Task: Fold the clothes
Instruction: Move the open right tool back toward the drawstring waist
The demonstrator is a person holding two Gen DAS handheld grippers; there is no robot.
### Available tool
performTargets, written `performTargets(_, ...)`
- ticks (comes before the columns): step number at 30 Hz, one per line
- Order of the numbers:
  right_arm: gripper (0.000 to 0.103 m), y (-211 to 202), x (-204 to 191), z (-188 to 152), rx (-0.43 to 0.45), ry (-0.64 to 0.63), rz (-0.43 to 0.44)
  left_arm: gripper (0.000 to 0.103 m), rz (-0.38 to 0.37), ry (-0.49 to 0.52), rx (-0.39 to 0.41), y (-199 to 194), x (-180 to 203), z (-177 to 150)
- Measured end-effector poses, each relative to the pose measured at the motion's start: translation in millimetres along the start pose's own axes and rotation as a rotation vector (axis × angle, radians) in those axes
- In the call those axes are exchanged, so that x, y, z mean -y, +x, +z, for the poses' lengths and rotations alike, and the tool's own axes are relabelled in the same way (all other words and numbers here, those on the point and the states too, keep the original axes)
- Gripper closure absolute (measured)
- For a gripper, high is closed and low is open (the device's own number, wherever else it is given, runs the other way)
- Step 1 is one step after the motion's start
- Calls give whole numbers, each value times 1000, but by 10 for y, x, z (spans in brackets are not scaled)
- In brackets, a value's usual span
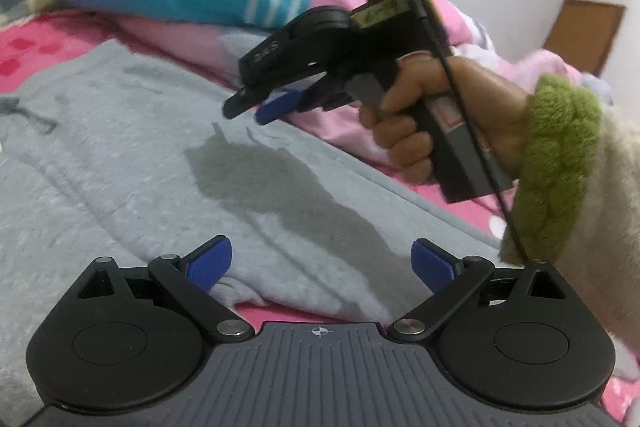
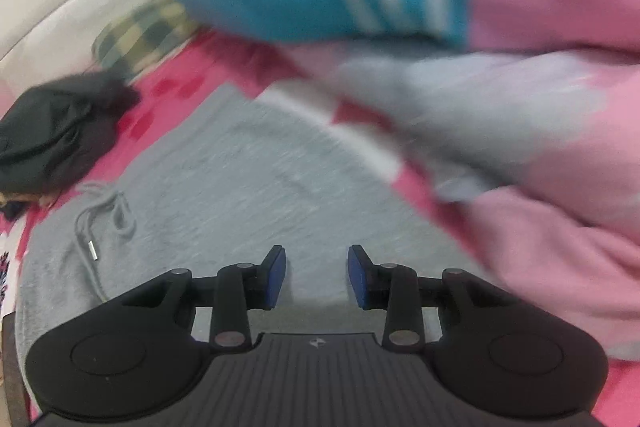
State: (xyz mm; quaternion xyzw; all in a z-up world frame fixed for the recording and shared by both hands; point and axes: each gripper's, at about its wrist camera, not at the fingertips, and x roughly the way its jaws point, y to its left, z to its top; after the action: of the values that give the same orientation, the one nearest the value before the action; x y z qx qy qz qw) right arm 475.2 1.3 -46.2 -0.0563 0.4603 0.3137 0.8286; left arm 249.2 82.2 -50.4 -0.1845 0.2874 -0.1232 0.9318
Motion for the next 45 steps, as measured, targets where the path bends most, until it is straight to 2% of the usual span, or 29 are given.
performTargets(4, 67, 569, 25, 269, -27, 62, -30, 6, 29, -15, -15, 79, -90, 15)
performTargets(5, 67, 638, 35, 336, 1, 81, -36, 6, 29, -18, -16, 94, -104, 22)
performTargets(8, 68, 751, 90, 582, 39, 119, -70, 6, 40, -6, -14, 126, -98, 14)
performTargets(12, 67, 636, 54, 732, 76, 129, -153, 6, 44, -10, 13, 39, -75, 13)
performTargets(14, 67, 456, 52, 706, 101, 160, -103, 6, 45, -30, 34, -38, -92, 17)
performTargets(16, 67, 288, -59, 662, 104, 118, -75, 6, 38, -66, 34, -70, -151, 45)
performTargets(19, 67, 236, -282, 574, 50, 19, -31, 6, 58, -123, 12, -42, -248, 68)
performTargets(24, 67, 696, -626, 616, -40, -83, 39, 6, 77, -170, -17, 79, -358, 103)
performTargets(26, 67, 975, -645, 722, -50, -52, 43, 6, 83, -169, -18, 109, -353, 95)
performTargets(31, 68, 1273, -536, 1019, 36, 32, 49, 6, 103, -140, -16, 111, -300, 58)
performTargets(33, 68, 1158, -412, 1093, 104, 110, 18, 6, 104, -136, -14, 87, -288, 41)
performTargets(38, 67, 548, -130, 968, 208, 199, -11, 6, 104, -143, 2, 27, -262, 32)
performTargets(42, 65, -341, -52, 582, 262, 158, -100, 6, 93, -139, 29, -23, -246, 46)
performTargets(45, 59, -1183, 54, 112, 323, 173, -177, 5, 68, -119, 63, -108, -196, 53)
